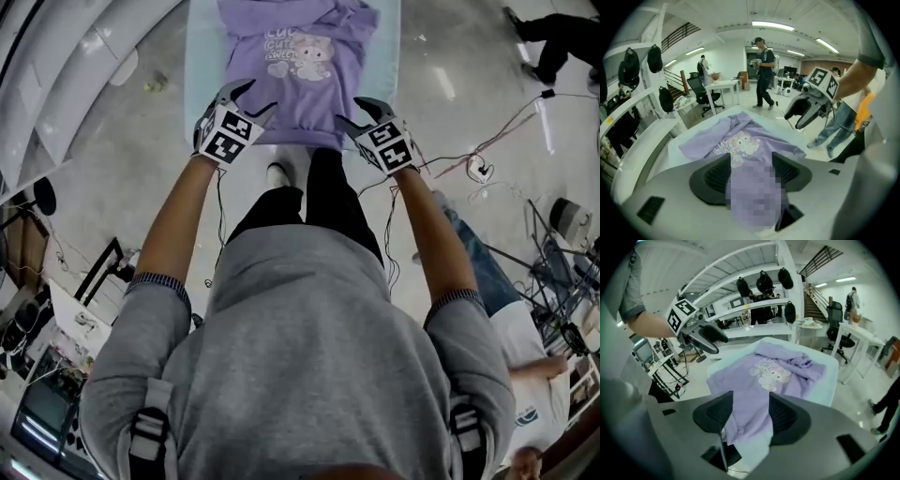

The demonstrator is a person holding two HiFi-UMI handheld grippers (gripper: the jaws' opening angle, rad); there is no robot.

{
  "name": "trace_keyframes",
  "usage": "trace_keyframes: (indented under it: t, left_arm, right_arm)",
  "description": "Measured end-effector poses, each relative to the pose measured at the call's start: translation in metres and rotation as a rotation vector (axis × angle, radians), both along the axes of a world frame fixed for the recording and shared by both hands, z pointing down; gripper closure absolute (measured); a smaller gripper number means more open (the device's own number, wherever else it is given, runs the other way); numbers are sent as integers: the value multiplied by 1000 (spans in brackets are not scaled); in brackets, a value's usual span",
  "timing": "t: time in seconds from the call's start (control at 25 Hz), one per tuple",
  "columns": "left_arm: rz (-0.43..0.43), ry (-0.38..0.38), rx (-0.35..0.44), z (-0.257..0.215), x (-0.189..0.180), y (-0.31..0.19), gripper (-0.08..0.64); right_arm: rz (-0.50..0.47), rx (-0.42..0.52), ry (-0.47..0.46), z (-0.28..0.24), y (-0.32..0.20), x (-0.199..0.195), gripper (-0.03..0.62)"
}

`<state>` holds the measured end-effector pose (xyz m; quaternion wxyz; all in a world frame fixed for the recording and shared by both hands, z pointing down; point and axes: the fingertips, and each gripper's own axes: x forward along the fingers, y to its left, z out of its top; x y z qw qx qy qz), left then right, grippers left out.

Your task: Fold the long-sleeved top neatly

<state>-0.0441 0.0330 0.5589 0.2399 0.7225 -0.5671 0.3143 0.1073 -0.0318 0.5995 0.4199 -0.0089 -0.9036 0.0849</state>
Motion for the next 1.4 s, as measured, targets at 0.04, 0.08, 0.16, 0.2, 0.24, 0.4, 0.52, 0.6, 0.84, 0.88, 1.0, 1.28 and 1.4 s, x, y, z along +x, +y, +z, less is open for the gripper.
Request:
trace_keyframes:
  t: [0.04,0.08,0.16,0.2,0.24,0.4,0.52,0.6,0.84,0.88,1.0,1.28,1.4]
  left_arm:
    - [35,-6,-12,8,5,11,261]
    - [67,-12,-24,15,9,22,261]
    - [125,-28,-47,30,16,45,261]
    - [150,-36,-57,37,18,55,261]
    - [174,-44,-66,44,20,64,261]
    - [266,-79,-99,68,26,89,261]
    - [331,-96,-115,86,31,104,261]
    - [367,-102,-130,99,33,114,261]
    - [469,-145,-181,138,32,136,261]
    - [484,-154,-190,144,31,139,261]
    - [514,-172,-217,160,28,145,261]
    - [539,-211,-258,188,16,155,263]
    - [547,-262,-254,196,13,153,332]
  right_arm:
    - [-18,7,17,5,10,4,337]
    - [-34,13,34,11,21,8,337]
    - [-61,22,65,22,40,16,337]
    - [-77,29,80,27,49,19,337]
    - [-95,38,94,32,56,21,337]
    - [-170,70,149,53,77,28,337]
    - [-240,94,206,71,88,35,336]
    - [-285,118,234,81,93,38,336]
    - [-378,190,321,114,100,49,334]
    - [-393,205,337,119,99,51,332]
    - [-437,245,389,137,95,60,330]
    - [-517,344,451,161,84,69,359]
    - [-545,386,460,165,79,70,388]
